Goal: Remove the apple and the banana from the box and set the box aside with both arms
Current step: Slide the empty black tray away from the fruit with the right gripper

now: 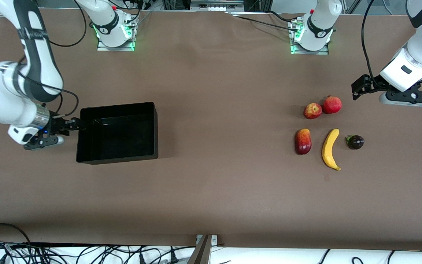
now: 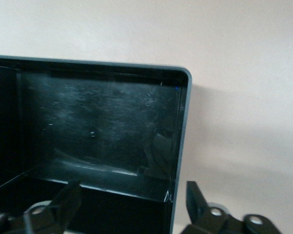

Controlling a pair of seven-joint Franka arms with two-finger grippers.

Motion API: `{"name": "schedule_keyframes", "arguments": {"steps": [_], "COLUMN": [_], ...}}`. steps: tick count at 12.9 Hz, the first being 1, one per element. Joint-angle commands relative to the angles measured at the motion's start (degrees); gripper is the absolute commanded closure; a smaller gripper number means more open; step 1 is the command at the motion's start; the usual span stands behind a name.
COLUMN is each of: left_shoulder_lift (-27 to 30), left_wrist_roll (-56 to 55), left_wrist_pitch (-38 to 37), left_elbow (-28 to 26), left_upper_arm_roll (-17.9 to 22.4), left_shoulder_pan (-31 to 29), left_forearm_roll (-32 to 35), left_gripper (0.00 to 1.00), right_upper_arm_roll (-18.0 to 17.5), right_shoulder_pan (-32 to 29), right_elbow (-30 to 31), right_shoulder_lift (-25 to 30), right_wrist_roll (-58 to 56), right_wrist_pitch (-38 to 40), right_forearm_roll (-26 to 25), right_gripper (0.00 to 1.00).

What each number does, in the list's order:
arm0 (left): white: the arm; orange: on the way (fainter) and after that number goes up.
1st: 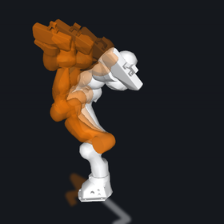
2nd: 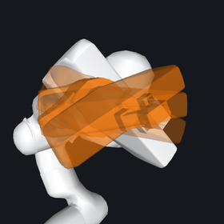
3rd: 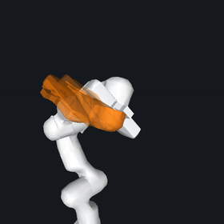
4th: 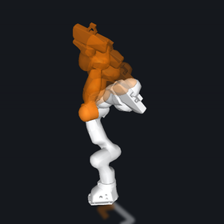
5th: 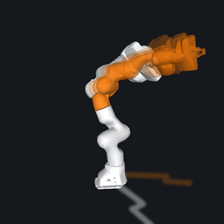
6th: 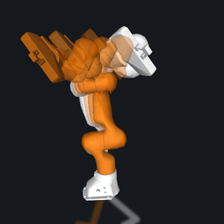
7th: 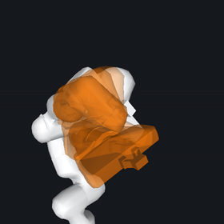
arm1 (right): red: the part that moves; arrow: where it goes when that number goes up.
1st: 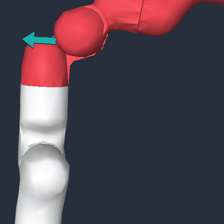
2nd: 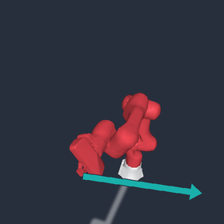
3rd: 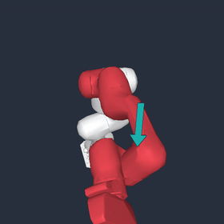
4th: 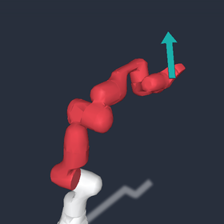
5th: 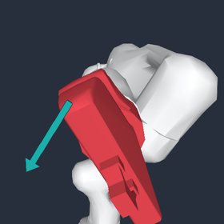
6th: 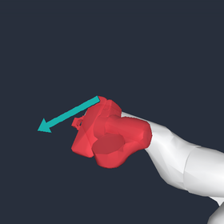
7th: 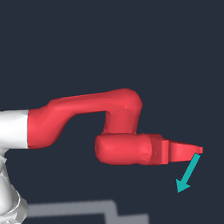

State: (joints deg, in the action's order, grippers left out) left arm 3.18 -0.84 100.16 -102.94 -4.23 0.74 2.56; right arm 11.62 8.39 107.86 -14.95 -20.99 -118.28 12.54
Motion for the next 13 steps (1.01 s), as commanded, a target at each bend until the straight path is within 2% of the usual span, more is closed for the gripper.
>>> {"name": "schedule_keyframes", "arguments": {"steps": [1,4,7,13], "left_shoulder_lift": [-1.1,-1.1,-1.1,-1.1], "left_wrist_roll": [0.1,0.1,0.1,0.1], "left_wrist_pitch": [-1.1,-1.1,-1.1,-1.1], "left_elbow": [2.1,2.1,2.1,2.1], "left_upper_arm_roll": [0.3,0.3,0.2,0.2], "left_shoulder_pan": [0.5,0.5,0.6,0.6], "left_forearm_roll": [-0.7,-0.7,-0.7,-0.7], "left_gripper": [0.0,0.0,0.0,0.0], "right_upper_arm_roll": [-0.3,-0.3,-0.3,-0.3], "right_shoulder_pan": [0.4,1.1,1.1,1.7], "right_elbow": [-2.1,-7.0,-12.9,-15.2], "right_shoulder_lift": [6.5,12.0,13.4,12.8], "right_wrist_roll": [2.1,5.2,5.5,5.4], "right_wrist_pitch": [7.0,19.1,26.7,27.4], "right_forearm_roll": [-4.0,-5.1,-7.3,-8.5], "right_gripper": [0.0,0.0,0.0,0.0]}}
